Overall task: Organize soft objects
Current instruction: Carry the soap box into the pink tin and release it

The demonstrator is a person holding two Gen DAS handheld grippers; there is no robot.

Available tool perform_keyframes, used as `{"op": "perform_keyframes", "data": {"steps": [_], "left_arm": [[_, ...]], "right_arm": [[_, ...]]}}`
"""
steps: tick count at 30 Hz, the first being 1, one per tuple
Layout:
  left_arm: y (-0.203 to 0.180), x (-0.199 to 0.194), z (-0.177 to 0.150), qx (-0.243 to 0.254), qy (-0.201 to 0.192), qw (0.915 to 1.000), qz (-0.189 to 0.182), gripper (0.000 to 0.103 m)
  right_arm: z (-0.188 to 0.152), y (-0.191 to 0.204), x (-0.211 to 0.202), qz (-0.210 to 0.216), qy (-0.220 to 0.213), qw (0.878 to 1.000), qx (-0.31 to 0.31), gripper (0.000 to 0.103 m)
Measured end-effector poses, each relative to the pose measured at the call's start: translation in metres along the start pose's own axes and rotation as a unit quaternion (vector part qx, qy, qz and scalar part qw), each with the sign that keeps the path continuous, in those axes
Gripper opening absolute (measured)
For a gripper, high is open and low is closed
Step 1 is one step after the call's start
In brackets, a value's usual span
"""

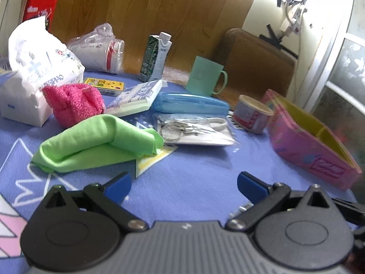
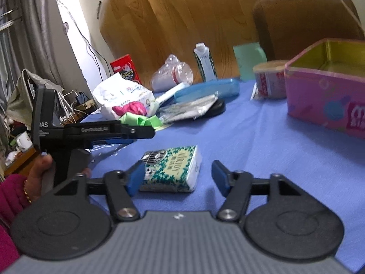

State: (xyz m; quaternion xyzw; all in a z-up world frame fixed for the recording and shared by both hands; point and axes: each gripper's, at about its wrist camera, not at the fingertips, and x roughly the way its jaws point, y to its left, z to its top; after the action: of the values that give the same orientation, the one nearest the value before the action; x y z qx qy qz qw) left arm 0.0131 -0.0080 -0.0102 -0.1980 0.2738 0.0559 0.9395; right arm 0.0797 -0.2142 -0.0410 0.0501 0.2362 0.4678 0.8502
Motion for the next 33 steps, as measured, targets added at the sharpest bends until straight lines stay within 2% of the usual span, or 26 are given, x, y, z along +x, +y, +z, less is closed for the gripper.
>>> {"op": "perform_keyframes", "data": {"steps": [1,5,9,12,13,14,16,18,23,29,33], "left_arm": [[0.000,-0.006,0.000,-0.002,-0.001,0.9999,-0.014,0.102],[-0.005,-0.023,-0.001,-0.002,0.011,0.9974,-0.071,0.099],[-0.021,-0.017,-0.007,0.005,0.052,0.9923,-0.113,0.092],[-0.033,-0.003,-0.013,0.007,0.083,0.9877,-0.133,0.075],[-0.036,0.003,-0.015,0.008,0.095,0.9859,-0.138,0.062],[-0.041,0.006,-0.017,0.011,0.098,0.9860,-0.134,0.061],[-0.052,0.009,-0.015,0.033,0.092,0.9882,-0.118,0.060],[-0.061,0.012,-0.006,0.042,0.088,0.9875,-0.123,0.059],[-0.106,0.029,0.030,0.093,0.060,0.9816,-0.156,0.059],[-0.180,0.075,0.069,0.145,0.029,0.9705,-0.191,0.059],[-0.220,0.106,0.080,0.169,0.019,0.9677,-0.186,0.060]], "right_arm": [[0.000,0.002,0.000,-0.001,0.001,1.000,-0.009,0.077],[-0.003,0.012,0.006,-0.010,0.016,0.998,-0.063,0.079],[-0.004,0.020,0.017,-0.018,0.032,0.993,-0.109,0.079],[-0.005,0.023,0.028,-0.023,0.050,0.990,-0.128,0.079],[-0.006,0.023,0.031,-0.021,0.057,0.990,-0.131,0.077],[-0.007,0.023,0.034,-0.018,0.064,0.989,-0.133,0.072],[-0.010,0.026,0.032,-0.033,0.057,0.987,-0.145,0.057],[-0.009,0.021,0.026,-0.045,0.045,0.988,-0.144,0.051],[0.011,0.000,-0.002,-0.093,-0.026,0.988,-0.116,0.051],[0.045,-0.040,-0.035,-0.189,-0.096,0.973,-0.096,0.051],[0.060,-0.073,-0.041,-0.236,-0.115,0.962,-0.072,0.051]]}}
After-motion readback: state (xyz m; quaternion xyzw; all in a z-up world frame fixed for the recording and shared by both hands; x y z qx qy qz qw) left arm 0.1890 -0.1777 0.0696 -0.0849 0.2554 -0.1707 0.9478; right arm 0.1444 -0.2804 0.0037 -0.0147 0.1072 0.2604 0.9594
